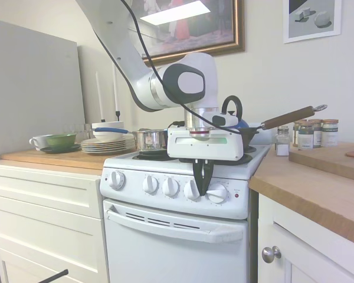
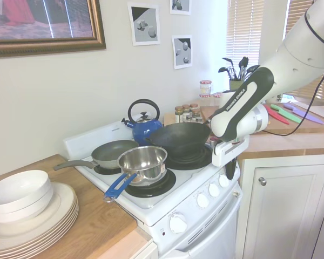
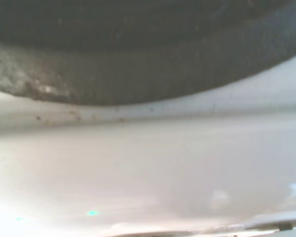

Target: Turn on the stove on the bottom right

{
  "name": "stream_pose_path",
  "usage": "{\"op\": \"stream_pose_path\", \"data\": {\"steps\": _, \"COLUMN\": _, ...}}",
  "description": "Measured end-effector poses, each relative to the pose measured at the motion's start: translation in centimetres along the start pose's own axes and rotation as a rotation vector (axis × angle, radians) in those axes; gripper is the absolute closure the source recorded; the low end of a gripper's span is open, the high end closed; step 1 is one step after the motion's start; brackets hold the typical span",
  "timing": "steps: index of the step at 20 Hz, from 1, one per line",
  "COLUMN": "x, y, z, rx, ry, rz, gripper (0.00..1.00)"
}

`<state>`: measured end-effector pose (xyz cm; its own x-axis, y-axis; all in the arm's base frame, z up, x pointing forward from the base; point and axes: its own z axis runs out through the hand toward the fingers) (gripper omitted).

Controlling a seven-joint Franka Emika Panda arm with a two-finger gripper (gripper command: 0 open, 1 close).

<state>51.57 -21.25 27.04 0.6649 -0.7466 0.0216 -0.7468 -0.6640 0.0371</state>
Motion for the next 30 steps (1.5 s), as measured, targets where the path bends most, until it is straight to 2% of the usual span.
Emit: {"op": "stream_pose_path", "data": {"steps": 30, "x": 0.9, "y": 1.3, "z": 0.9, "rx": -0.020, "ry": -0.010, "rz": 0.009, "gripper": 1.00}}
